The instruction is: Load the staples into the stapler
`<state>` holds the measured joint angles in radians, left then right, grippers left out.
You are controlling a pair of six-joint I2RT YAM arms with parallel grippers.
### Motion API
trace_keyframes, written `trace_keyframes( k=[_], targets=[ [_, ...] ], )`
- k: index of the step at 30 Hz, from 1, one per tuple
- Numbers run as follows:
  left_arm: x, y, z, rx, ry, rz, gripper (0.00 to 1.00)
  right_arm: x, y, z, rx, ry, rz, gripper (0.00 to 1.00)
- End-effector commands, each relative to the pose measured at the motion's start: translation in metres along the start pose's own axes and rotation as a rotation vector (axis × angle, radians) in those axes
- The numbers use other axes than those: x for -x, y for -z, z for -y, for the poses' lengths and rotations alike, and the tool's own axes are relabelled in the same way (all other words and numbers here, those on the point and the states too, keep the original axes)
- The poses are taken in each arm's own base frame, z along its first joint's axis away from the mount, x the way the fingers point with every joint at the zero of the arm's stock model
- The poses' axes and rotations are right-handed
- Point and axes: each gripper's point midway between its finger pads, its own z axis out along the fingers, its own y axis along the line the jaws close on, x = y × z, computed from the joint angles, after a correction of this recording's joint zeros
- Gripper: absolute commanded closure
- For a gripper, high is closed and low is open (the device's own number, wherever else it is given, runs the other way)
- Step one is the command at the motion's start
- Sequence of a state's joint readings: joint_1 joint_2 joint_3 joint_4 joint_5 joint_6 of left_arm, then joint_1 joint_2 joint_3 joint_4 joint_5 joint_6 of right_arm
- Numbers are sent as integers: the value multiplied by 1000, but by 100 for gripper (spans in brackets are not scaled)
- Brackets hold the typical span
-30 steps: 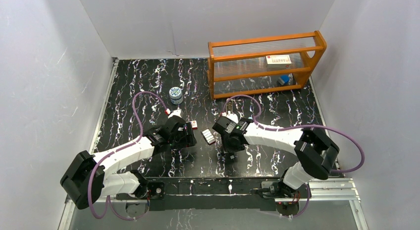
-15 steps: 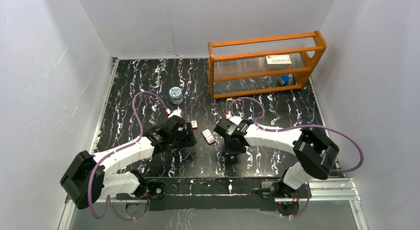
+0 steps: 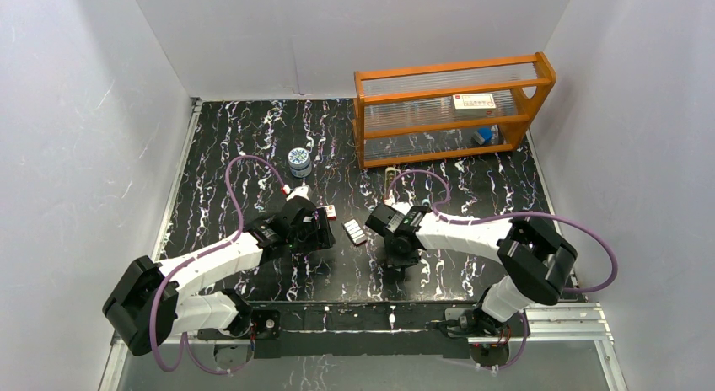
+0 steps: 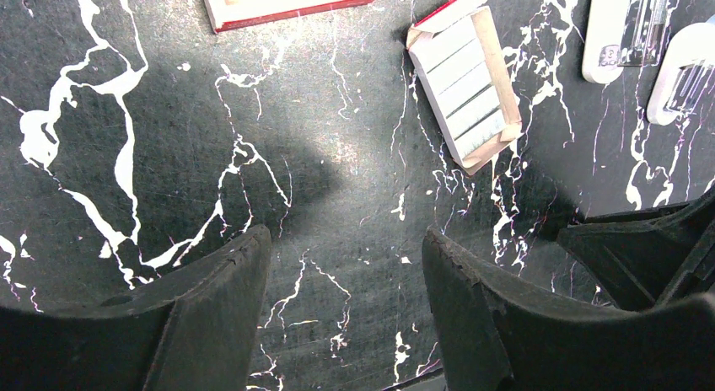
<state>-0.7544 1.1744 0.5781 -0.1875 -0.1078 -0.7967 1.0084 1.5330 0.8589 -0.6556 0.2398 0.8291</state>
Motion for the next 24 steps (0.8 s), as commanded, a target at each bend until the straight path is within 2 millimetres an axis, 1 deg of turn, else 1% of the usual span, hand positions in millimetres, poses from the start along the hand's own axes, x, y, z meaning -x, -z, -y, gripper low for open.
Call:
trace_keyframes(
  k=[1, 4, 9, 12, 13, 14, 16, 22, 24],
  targets=[
    [1, 0, -3, 9, 6, 4, 37, -8, 4, 8, -14, 8, -14, 65],
    [0, 0, -4, 10, 5, 3, 37, -9, 3, 8, -17, -1, -16, 67],
    [0, 0, -4, 10, 5, 3, 37, -9, 3, 9, -8, -5, -11, 68],
    [0, 0, -4, 9, 5, 2, 37, -8, 4, 6, 16, 8, 3, 69],
    [0, 0, -4, 11, 6, 3, 37, -8, 5, 6, 23, 14, 7, 70],
    [0, 0, -4, 9, 7, 3, 37, -6, 5, 4, 34, 22, 16, 74],
    [0, -1, -4, 11, 9, 2, 37, -3, 6, 2, 47, 29, 29, 75],
    [0, -1, -4, 10, 9, 0, 37, 1, 5, 2, 33, 10, 46, 58],
    [-1, -1, -4, 11, 8, -1, 37, 3, 5, 2, 27, -3, 51, 57]
  ],
)
